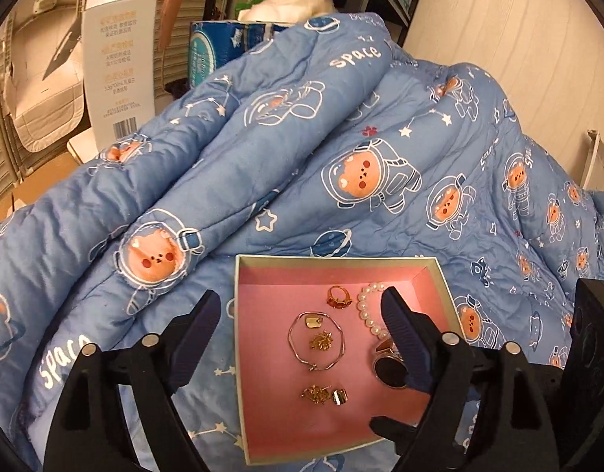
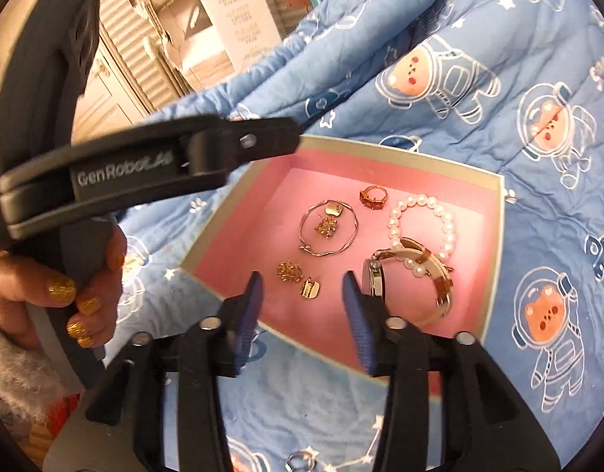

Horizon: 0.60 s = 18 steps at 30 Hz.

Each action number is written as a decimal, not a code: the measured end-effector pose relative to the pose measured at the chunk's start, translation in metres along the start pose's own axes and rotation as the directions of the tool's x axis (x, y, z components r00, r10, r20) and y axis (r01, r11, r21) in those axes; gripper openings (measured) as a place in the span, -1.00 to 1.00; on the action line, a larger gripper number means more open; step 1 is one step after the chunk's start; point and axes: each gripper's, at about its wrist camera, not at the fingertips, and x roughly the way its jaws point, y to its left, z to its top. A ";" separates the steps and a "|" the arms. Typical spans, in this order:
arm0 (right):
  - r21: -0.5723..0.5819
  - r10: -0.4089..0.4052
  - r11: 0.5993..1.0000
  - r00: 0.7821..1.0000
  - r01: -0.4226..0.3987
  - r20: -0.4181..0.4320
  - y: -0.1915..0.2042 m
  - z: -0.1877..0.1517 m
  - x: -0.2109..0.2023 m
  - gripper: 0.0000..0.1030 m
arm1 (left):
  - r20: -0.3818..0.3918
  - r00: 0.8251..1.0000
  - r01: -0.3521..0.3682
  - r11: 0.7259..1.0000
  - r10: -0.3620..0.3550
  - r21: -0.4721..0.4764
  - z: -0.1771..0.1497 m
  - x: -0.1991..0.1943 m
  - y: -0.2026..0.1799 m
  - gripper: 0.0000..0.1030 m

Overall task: Organize jewelry
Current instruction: 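Move both tools back toward the silver ring on the comforter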

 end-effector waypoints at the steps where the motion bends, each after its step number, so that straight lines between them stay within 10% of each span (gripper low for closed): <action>1: 0.003 -0.005 1.000 1.000 0.005 0.022 -0.001 -0.004 -0.008 0.12 | 0.014 1.000 0.002 1.000 -0.002 -0.011 -0.005 -0.006 0.003 0.71; 18: 0.009 -0.112 0.994 0.993 0.112 0.036 -0.011 -0.089 -0.045 0.12 | 0.040 0.999 -0.027 1.000 0.027 0.003 -0.104 -0.055 0.002 0.84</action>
